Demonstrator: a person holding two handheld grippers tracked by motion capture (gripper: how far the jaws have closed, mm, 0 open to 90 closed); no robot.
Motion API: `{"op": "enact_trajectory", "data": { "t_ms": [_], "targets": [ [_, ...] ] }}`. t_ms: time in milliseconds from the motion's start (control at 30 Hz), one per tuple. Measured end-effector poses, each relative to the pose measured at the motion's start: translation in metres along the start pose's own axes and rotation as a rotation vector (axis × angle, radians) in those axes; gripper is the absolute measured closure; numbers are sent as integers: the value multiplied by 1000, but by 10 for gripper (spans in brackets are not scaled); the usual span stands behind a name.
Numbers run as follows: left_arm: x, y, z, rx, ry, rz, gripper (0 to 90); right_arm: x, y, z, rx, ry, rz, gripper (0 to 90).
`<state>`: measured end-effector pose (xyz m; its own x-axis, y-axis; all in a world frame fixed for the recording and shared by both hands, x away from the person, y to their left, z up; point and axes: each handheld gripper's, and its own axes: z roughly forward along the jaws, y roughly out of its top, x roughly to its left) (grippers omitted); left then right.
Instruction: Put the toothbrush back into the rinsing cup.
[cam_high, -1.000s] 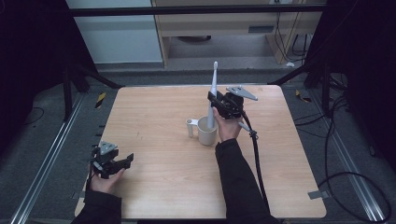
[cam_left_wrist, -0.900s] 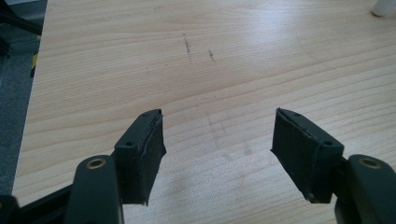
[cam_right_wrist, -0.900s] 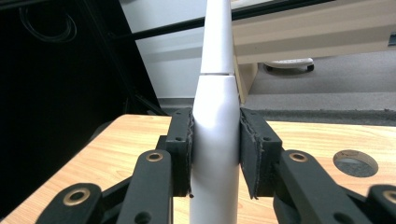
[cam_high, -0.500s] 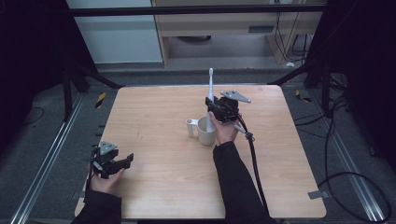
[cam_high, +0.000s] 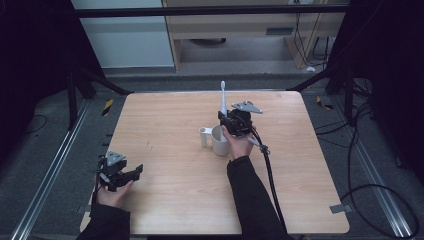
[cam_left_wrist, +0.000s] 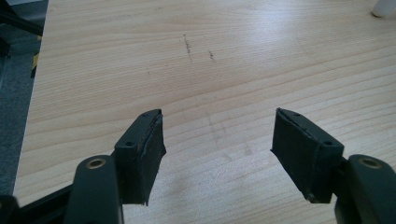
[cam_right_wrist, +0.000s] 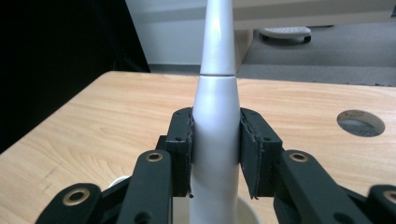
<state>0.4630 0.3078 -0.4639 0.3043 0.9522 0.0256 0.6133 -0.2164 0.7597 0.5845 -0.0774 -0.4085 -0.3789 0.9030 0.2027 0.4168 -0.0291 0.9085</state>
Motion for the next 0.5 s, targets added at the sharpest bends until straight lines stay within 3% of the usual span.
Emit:
{"op": "enact_trajectory", "data": {
  "t_ms": [500],
  "targets": [
    [0,0,-1,-2,0,1,332,5,-6,4,90,0,-33,670]
  ]
}}
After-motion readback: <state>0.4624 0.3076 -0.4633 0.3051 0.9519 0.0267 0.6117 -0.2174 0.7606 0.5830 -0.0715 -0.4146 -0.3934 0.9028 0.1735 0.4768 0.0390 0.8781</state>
